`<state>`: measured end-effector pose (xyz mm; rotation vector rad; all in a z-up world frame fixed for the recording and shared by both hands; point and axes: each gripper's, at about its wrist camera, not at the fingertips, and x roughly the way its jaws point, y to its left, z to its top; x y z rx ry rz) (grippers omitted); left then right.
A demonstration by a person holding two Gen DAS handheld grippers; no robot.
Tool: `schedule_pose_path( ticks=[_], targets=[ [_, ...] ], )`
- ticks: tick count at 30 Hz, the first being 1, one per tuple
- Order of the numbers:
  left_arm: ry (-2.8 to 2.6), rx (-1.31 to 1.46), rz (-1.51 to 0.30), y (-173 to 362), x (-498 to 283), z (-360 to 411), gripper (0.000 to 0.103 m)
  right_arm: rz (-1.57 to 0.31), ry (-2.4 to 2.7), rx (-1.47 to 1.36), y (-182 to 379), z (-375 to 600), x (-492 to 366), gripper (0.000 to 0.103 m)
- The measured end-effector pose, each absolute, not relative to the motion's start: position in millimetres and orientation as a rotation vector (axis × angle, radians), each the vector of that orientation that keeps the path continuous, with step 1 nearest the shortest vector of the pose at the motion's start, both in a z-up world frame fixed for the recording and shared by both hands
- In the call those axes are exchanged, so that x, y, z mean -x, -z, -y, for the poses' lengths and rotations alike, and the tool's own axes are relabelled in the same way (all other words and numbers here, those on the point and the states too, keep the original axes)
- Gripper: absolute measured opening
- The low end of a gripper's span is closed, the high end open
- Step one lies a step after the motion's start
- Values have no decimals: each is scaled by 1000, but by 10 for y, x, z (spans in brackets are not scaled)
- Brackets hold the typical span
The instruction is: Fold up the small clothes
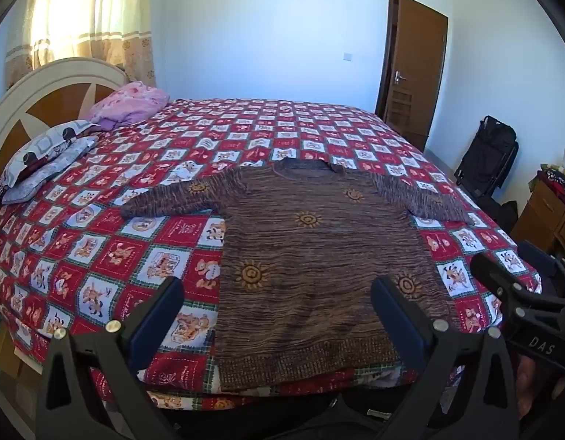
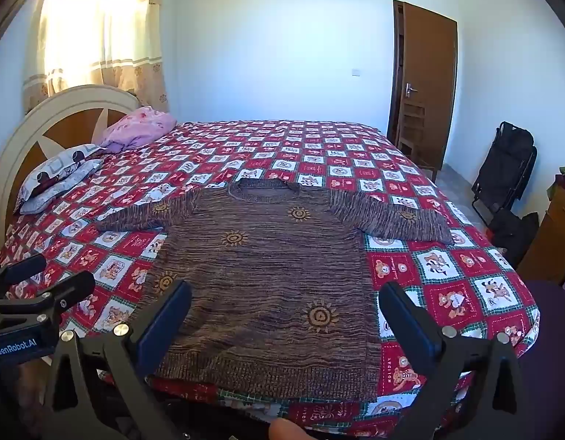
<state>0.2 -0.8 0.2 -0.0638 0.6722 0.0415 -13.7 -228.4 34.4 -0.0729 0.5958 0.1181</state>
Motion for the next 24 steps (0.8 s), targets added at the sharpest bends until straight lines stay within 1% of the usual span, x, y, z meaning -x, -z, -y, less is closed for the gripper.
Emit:
schedule_pose_path(
  ticks=[2, 3, 24],
  targets=[
    [-49, 61, -671, -4, -1, 29, 103, -599, -120, 70, -348, 2291, 134, 102],
    [-21, 105, -674, -2, -1, -51, 103, -600, -120, 71, -351, 2292, 133, 102],
    [-32, 93, -672, 9, 2, -27, 103, -605, -125, 74, -304, 2276, 124, 102]
  ],
)
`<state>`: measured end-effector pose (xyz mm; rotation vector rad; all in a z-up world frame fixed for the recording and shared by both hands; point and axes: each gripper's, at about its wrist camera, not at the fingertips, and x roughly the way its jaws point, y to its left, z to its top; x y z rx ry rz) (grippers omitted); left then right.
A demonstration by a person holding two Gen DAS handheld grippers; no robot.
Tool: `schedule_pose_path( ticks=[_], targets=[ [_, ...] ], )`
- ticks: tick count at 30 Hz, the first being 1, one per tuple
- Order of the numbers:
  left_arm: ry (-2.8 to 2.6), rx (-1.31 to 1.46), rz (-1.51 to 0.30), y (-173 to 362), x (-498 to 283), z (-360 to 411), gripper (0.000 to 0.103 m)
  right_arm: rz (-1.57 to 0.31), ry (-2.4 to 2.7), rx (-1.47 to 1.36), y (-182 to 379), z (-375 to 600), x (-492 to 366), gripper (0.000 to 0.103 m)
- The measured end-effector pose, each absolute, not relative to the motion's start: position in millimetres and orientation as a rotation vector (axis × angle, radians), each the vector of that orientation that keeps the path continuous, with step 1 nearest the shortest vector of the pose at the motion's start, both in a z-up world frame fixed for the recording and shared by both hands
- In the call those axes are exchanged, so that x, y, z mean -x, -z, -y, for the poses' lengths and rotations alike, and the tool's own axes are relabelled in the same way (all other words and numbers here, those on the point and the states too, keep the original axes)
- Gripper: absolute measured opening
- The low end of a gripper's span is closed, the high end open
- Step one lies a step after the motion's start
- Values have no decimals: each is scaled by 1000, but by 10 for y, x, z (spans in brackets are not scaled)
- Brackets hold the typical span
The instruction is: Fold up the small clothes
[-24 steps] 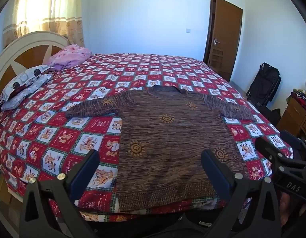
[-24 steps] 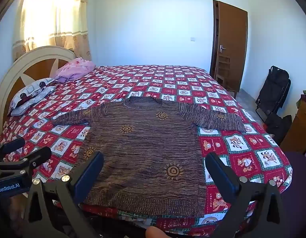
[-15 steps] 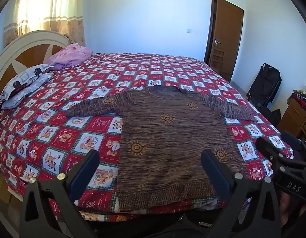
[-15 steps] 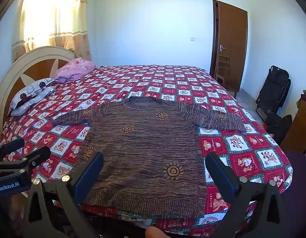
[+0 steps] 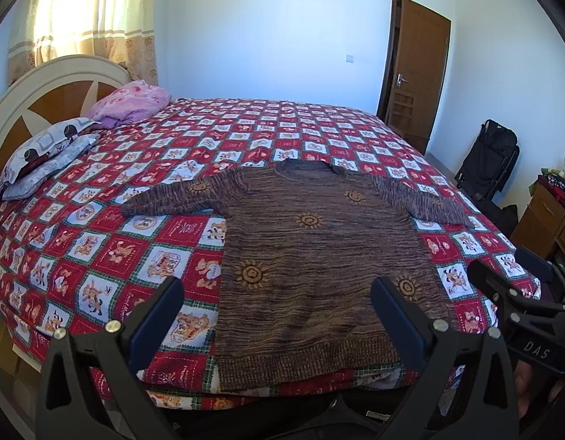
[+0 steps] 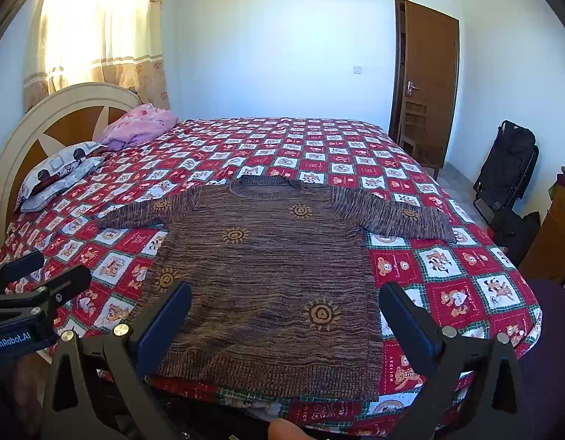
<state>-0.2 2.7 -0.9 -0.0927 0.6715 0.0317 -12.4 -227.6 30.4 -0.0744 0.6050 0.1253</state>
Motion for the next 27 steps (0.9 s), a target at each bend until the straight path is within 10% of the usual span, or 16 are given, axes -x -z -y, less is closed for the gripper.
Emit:
schedule_pose_path(
  ticks=[27],
  targets=[
    [-28, 98, -671, 35, 6, -53, 103, -619, -132, 80, -247, 2241, 121, 102]
  ],
)
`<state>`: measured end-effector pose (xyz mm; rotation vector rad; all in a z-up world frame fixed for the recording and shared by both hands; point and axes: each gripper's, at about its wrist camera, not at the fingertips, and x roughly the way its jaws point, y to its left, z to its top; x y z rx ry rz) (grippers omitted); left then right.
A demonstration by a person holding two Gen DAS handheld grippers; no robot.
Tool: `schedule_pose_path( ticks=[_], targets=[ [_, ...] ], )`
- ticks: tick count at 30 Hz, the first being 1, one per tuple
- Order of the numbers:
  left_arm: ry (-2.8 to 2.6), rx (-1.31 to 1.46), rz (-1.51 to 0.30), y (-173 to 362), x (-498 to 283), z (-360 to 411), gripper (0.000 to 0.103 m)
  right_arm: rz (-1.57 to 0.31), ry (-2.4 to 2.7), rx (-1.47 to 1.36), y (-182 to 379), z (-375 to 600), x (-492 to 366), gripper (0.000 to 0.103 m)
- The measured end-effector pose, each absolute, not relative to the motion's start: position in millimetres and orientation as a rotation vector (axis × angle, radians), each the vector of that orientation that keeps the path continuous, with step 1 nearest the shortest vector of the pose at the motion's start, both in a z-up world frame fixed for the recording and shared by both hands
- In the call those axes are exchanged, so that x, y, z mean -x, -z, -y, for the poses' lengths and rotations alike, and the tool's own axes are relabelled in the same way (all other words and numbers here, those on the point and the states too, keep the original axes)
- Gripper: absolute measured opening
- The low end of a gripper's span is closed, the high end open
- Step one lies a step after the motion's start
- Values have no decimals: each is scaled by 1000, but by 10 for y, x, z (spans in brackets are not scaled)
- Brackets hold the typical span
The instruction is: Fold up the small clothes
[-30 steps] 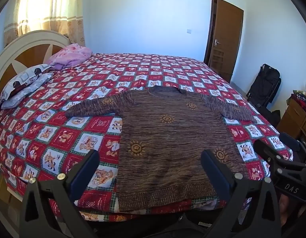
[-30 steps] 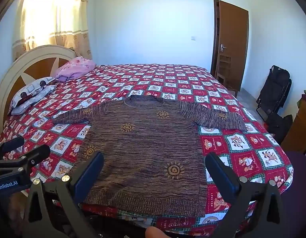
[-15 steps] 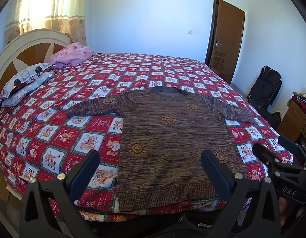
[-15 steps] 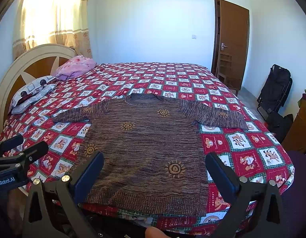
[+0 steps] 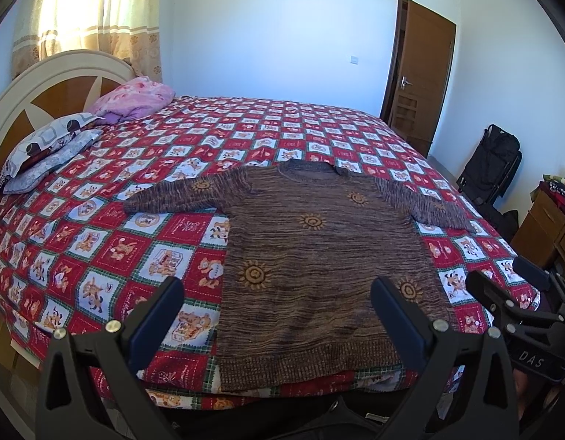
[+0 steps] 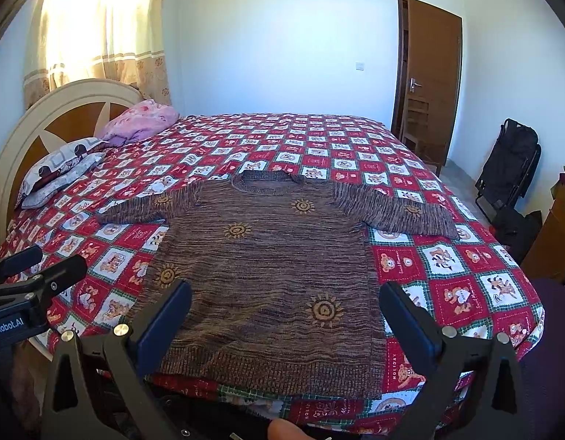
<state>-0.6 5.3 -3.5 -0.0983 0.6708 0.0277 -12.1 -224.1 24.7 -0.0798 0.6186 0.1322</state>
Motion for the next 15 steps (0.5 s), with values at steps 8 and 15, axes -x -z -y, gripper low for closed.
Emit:
schedule_pose_path(
  ticks=[8, 15],
  targets=[
    [-31, 108, -672, 81, 14, -108, 103, -624, -135, 83, -243, 2230, 118, 102],
    [-32, 111, -674, 118, 21, -111, 103, -628, -138, 84, -243, 2232, 106, 102]
  ],
)
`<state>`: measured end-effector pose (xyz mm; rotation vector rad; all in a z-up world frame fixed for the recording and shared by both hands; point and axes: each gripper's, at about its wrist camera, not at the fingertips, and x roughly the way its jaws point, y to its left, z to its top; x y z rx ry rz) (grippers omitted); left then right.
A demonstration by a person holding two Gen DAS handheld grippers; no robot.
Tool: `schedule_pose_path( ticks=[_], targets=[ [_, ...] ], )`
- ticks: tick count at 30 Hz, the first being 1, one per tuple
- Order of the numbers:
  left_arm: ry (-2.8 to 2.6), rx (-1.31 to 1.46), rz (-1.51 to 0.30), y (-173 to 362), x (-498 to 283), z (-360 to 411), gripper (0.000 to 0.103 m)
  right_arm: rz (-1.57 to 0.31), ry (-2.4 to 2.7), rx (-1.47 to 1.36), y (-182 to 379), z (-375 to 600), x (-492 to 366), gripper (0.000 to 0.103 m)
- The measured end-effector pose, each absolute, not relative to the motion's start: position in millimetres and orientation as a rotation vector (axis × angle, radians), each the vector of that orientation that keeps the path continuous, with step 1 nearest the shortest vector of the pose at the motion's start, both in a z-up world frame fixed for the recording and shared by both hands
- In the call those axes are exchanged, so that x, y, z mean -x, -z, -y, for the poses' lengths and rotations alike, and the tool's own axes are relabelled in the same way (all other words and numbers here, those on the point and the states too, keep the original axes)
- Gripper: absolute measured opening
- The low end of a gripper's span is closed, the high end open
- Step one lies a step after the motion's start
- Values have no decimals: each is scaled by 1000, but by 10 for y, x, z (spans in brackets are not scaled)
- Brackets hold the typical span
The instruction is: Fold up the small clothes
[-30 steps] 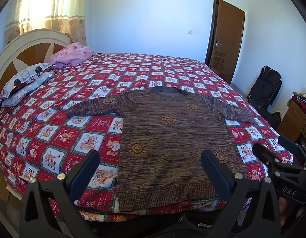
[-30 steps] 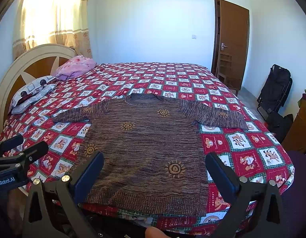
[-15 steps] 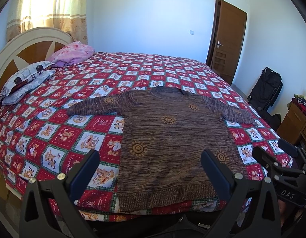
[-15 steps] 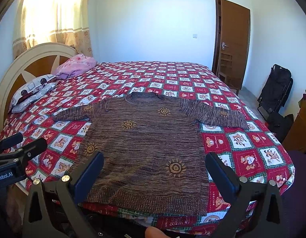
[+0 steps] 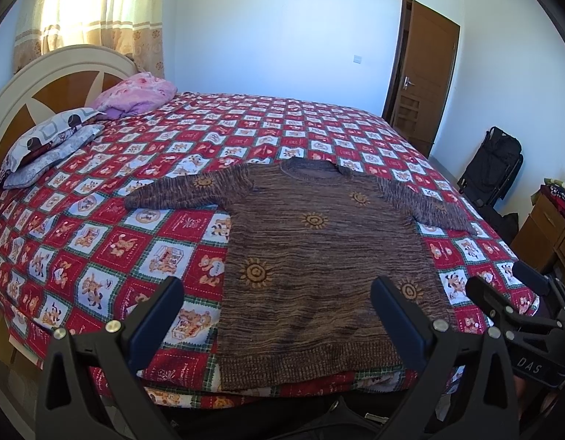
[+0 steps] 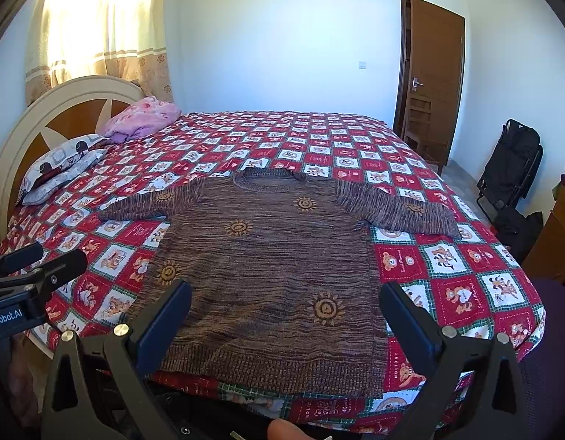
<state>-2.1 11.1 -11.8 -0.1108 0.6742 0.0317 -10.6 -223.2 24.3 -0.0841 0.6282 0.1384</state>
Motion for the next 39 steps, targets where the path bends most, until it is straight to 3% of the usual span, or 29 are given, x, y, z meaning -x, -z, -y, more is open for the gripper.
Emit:
schedule_pose_path(
  ticks=[39],
  targets=[
    [-25, 90, -684, 203, -135, -110, 103, -655, -226, 21, -46, 2374, -110, 102]
  ],
)
